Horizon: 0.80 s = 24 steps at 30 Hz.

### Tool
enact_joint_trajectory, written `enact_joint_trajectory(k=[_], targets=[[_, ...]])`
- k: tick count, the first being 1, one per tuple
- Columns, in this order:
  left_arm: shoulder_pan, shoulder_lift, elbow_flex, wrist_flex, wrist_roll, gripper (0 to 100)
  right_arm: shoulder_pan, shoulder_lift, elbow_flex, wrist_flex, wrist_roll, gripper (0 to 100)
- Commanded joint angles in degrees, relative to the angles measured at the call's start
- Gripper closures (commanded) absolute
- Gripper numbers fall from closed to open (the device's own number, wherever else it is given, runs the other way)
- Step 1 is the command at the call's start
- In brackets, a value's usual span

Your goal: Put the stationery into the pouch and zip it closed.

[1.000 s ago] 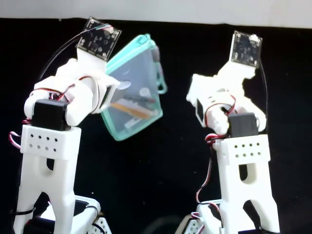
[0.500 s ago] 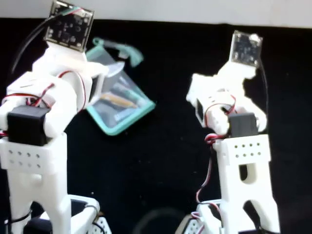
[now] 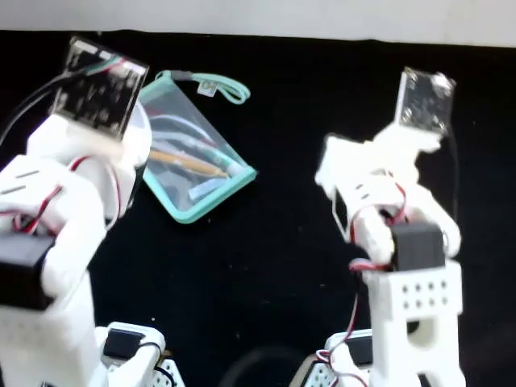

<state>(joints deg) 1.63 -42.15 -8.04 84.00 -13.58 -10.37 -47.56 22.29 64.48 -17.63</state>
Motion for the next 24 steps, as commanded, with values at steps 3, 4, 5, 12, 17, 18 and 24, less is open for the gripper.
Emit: enact_joint_trajectory(k=[3, 4, 5, 12, 17, 18, 24], targets=[[-0.66, -6.55, -1.54, 7.03, -0.53, 99, -0.4, -12.26, 7.6, 0.22, -0.44, 96.9], [-0.66, -7.96, -1.54, 8.18, -0.53, 99, -0.4, -14.99, 9.45, 0.22, -0.44, 96.9], [-0.66, -9.36, -1.54, 9.05, -0.53, 99, -0.4, -17.98, 11.47, 0.22, -0.44, 96.9], [-0.66, -21.49, -1.45, 13.89, -0.53, 99, -0.31, -38.29, 23.87, 0.13, 7.56, 96.9], [-0.66, -29.58, -1.45, 13.98, -0.53, 99, -0.13, -49.63, 30.55, 0.04, 9.58, 96.9], [-0.66, -30.81, -1.45, 13.98, -0.53, 99, -0.13, -51.38, 31.6, -0.13, 9.58, 96.9], [-0.66, -38.11, 2.68, 13.63, -0.62, 99, -0.13, -57.63, 36.97, -0.13, 9.58, 96.9]])
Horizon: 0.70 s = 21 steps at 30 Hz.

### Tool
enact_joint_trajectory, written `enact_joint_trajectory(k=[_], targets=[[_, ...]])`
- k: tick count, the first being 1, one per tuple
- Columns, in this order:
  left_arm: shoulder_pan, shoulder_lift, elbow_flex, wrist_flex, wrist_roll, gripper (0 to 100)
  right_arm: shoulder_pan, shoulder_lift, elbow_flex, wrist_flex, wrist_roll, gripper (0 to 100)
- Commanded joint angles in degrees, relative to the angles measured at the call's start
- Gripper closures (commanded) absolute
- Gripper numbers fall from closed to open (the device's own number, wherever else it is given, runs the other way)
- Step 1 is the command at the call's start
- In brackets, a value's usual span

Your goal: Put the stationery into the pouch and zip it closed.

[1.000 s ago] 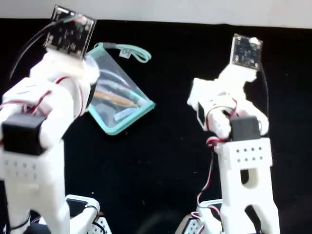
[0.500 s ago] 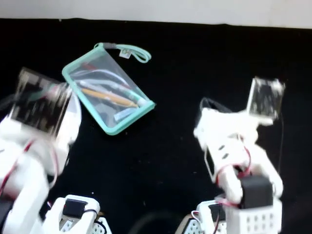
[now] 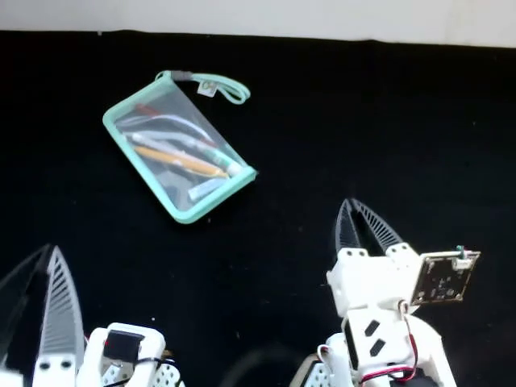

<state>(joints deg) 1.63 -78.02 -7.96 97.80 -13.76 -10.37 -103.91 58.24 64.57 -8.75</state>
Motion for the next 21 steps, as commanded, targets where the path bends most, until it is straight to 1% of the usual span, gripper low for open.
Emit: enact_joint_trajectory(k=[1, 4, 6, 8, 12, 16, 19, 21], targets=[[-0.48, -3.82, 4.62, -0.18, -0.44, 99, -0.13, -1.1, 1.36, -0.31, 0.79, 96.9], [-0.48, -8.31, 12.88, -0.35, -0.44, 99, -0.04, -1.01, 2.15, -1.54, 0.79, 96.9], [-0.48, -11.12, 20.26, -2.29, -0.44, 99, -0.04, -1.1, 4.35, -3.56, 0.79, 96.9], [-0.66, -14.02, 28.88, -5.89, -0.44, 99, 0.92, -1.1, 7.25, -6.02, 0.79, 96.9], [-0.66, -20.44, 46.73, -15.82, -0.44, 99, 4.7, -1.1, 14.11, -11.3, 0.79, 96.9], [-0.75, -25.01, 63.25, -26.37, -0.44, 99, 5.05, -1.1, 22.46, -14.81, 0.79, 96.9], [-0.75, -25.89, 72.84, -30.77, -0.44, 99, 5.14, -1.1, 26.77, -14.9, 0.79, 96.8], [-0.75, -25.89, 77.49, -32.09, -0.44, 99, 5.23, -1.1, 28.7, -14.99, 0.79, 96.6]])
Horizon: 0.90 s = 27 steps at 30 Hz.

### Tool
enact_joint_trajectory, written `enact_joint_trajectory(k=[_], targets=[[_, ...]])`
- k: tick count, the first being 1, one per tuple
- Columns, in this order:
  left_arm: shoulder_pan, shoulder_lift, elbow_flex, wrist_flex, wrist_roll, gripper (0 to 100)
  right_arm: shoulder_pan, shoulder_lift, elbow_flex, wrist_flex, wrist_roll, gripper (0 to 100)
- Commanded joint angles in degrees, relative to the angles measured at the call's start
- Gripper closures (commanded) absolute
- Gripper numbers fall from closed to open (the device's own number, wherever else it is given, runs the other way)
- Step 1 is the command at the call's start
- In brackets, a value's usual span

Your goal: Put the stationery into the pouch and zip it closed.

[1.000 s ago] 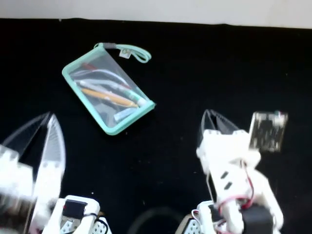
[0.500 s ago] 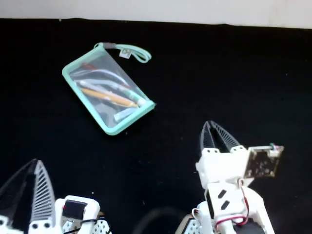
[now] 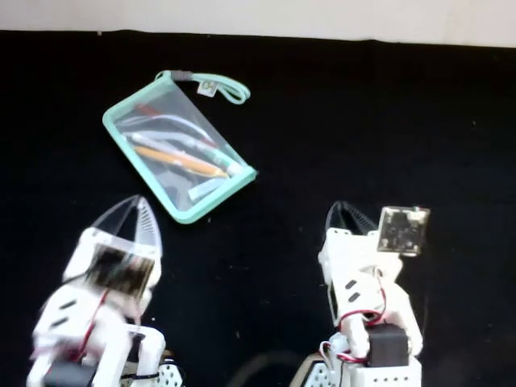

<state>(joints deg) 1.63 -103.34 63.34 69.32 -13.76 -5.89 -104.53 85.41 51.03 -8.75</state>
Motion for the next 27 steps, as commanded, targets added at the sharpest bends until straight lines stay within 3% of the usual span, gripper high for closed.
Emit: enact_joint_trajectory(k=[1, 6, 15, 19, 25, 27], targets=[[-0.75, -0.57, 8.22, -4.22, -0.44, 99, 0.75, -0.48, 2.33, -1.8, 0.79, 96.6], [-2.77, -0.57, 16.92, -6.07, -0.44, 99, 0.75, -0.48, 7.87, -3.47, 0.79, 96.6], [-18.95, -0.66, 33.98, -12.48, -0.44, 99, 0.75, -0.4, 18.24, -2.15, 0.79, 96.6], [-22.46, -0.66, 33.8, -9.23, -0.44, 99, 0.75, -0.4, 18.24, 2.33, 0.79, 96.6], [-23.78, -0.66, 33.8, 6.59, -0.26, 99, 0.75, -0.22, 18.24, 18.51, 0.7, 96.6], [-23.78, -0.66, 33.8, 8.0, -0.44, 99, 0.75, -0.48, 18.24, 20.35, 0.7, 96.6]])
